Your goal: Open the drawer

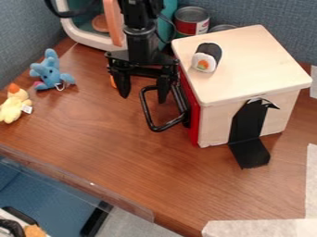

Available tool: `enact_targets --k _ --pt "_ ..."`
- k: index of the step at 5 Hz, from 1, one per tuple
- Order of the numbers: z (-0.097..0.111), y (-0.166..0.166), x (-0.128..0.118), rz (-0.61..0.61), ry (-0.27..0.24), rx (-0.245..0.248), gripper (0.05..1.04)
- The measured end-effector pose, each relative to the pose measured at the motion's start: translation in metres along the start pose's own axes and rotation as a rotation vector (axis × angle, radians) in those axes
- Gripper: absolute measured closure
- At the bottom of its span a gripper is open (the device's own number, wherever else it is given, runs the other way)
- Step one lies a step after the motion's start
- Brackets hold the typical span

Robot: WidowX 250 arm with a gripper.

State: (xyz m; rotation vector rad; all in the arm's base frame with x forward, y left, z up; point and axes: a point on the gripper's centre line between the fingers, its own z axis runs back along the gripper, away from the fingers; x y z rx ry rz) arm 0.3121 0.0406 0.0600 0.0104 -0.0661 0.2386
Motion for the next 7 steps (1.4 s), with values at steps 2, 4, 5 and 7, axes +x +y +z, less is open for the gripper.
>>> enact_targets --k 2,4,5,7 --pt "-0.014 0.015 -0.002 0.044 0.012 -0.004 0.083" --pt "-0.041 0.019 -0.009 0.071 0.071 -0.017 0.121" --pt "-0.049 0.019 -0.009 0.074 0.088 -0.016 0.39" --pt "-0.046 0.031 -0.01 0.142 0.091 0.002 0.801"
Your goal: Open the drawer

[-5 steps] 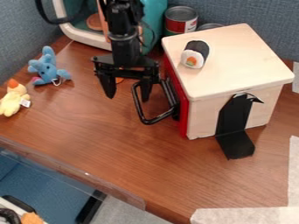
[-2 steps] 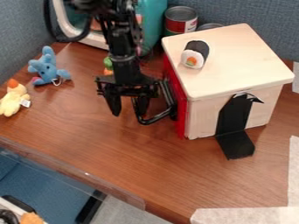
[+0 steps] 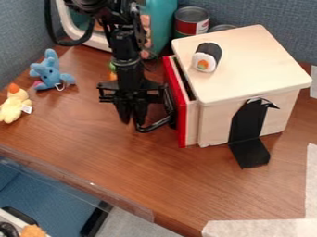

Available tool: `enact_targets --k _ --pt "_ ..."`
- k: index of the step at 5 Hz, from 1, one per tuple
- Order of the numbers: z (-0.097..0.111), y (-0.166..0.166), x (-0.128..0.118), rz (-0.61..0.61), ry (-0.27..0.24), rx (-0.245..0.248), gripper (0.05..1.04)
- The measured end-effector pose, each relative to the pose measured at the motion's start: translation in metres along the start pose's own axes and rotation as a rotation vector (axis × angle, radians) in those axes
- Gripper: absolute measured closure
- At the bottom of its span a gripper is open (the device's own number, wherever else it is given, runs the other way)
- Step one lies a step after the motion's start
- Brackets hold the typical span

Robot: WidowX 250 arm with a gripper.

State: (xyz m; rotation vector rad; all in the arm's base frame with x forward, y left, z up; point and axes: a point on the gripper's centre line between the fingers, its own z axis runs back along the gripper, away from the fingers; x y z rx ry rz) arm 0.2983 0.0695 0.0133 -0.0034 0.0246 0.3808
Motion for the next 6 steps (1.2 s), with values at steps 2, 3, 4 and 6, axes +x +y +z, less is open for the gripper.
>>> enact_targets --k 2,3,4,6 --pt "0.027 0.032 -0.008 0.09 -0.061 0.038 0.846" --pt "0.031 0.052 -0.016 0.149 -0.062 0.047 0.892" --pt "0.031 0.064 -0.024 0.196 -0.053 0.046 0.926" --pt "0.032 0.065 -0.032 0.176 -0.005 0.049 0.662"
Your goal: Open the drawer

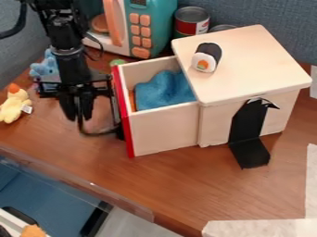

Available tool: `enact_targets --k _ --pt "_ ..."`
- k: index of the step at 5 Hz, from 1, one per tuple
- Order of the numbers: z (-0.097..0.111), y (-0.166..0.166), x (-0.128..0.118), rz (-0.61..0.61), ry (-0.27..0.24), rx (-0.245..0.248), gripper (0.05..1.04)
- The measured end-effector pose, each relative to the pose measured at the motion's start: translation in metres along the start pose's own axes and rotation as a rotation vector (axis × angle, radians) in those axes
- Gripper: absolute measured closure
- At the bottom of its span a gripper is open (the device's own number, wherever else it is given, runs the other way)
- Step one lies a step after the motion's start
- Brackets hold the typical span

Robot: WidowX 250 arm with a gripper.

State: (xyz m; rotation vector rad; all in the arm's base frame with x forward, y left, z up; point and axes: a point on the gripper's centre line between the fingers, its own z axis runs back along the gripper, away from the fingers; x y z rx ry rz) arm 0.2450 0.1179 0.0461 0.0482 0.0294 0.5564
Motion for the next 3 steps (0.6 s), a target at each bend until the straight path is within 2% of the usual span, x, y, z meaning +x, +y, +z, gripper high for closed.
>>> enact_targets --k 1,2,3 --pt "0.032 -0.009 0.0 -0.059 -0.088 0.04 0.351" --pt "0.057 -0.012 -0.002 -0.121 -0.152 0.051 0.098" --pt "0.071 -0.018 -0.005 -0.293 -0.189 -0.032 0.079"
